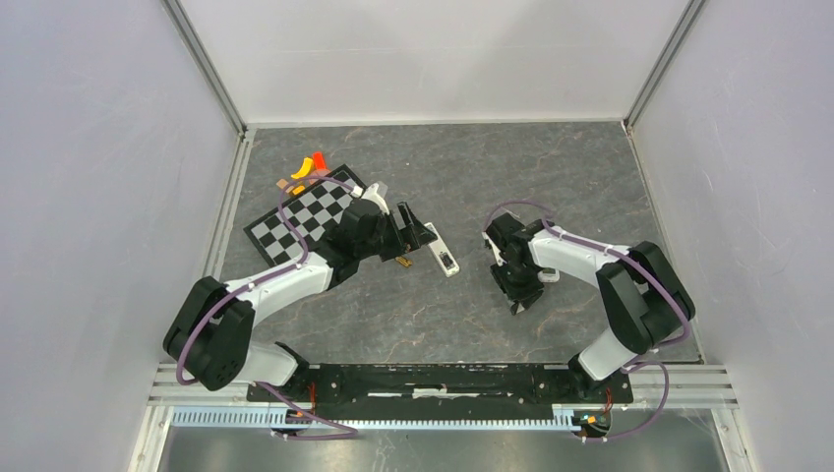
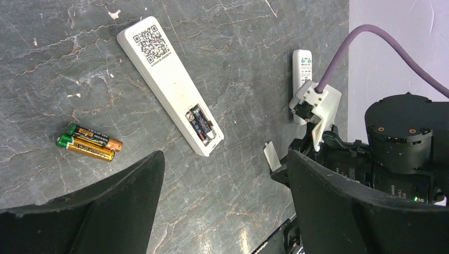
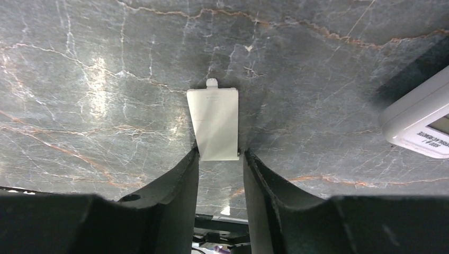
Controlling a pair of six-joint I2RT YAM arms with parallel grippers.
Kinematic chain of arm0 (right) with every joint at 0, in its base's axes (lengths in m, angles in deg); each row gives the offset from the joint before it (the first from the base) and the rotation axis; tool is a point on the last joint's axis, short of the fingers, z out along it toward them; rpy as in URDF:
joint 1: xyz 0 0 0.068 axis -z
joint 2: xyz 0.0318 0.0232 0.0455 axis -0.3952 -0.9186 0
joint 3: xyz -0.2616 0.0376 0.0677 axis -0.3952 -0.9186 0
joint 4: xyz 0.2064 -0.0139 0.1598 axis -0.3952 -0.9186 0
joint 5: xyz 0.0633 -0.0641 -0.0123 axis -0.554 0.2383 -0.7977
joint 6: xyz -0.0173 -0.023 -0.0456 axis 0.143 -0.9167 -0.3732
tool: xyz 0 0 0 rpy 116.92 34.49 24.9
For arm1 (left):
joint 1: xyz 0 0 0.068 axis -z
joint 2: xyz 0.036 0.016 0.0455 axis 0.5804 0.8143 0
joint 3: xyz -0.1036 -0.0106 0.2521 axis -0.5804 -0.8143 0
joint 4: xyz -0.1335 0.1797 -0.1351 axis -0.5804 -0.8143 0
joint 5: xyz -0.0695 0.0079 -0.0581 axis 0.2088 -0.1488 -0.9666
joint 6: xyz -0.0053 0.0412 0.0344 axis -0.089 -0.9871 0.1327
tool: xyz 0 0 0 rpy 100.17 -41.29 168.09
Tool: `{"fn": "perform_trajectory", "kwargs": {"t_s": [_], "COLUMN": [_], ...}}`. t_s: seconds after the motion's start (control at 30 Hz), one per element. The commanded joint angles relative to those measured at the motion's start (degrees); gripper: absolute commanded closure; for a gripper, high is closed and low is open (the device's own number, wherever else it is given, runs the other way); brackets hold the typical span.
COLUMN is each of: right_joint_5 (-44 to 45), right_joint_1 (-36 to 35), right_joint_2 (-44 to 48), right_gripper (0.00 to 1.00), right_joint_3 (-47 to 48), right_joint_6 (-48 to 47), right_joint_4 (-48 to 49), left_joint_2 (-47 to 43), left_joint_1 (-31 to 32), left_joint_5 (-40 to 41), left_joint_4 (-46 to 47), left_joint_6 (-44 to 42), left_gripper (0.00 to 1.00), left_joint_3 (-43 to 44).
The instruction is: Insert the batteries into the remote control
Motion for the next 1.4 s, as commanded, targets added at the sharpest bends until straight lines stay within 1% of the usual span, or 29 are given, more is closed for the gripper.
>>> {"fn": "perform_trajectory", "kwargs": {"t_s": [0.0, 0.17, 0.33, 0.43, 0.63, 0.97, 1.17, 1.37], "right_joint_5": [-0.47, -0.47, -0.47, -2.65, -4.24, -6.89, -10.88, -13.87], "right_joint_1": [0.18, 0.22, 0.27, 0.22, 0.23, 0.22, 0.14, -0.46], "right_joint_2": [-0.45, -0.77, 0.29, 1.98, 5.48, 7.71, 9.03, 9.91], "right_gripper": [0.61, 0.67, 0.71, 0.72, 0.71, 0.70, 0.70, 0.70], "right_joint_3": [-2.51, -3.39, -3.09, -2.71, -1.60, -0.68, -0.98, 0.22], "right_joint_6": [-0.78, -0.77, -0.26, 0.09, 0.51, -0.35, -0.69, -0.65], "right_joint_4": [2.24, 3.25, 4.32, 5.22, 5.79, 7.56, 11.12, 12.89], "left_joint_2": [-1.67, -1.40, -0.02, 1.16, 3.69, 8.32, 12.58, 15.19], "left_joint_1": [-0.26, -0.20, -0.18, -0.16, 0.09, 3.07, 6.25, 8.37], "left_joint_5": [0.71, -0.60, -5.14, -7.86, -11.83, -15.26, -16.40, -16.80], "left_joint_4": [0.91, 0.91, 3.05, 4.55, 6.54, 10.43, 13.00, 13.62], "left_joint_6": [-3.04, -3.20, -2.50, -1.09, 1.80, 6.07, 8.27, 8.86], "left_gripper": [0.09, 0.09, 0.09, 0.09, 0.10, 0.11, 0.16, 0.26], "left_joint_3": [0.26, 0.47, 0.35, -0.14, -0.50, -0.25, 0.52, 2.24]}}
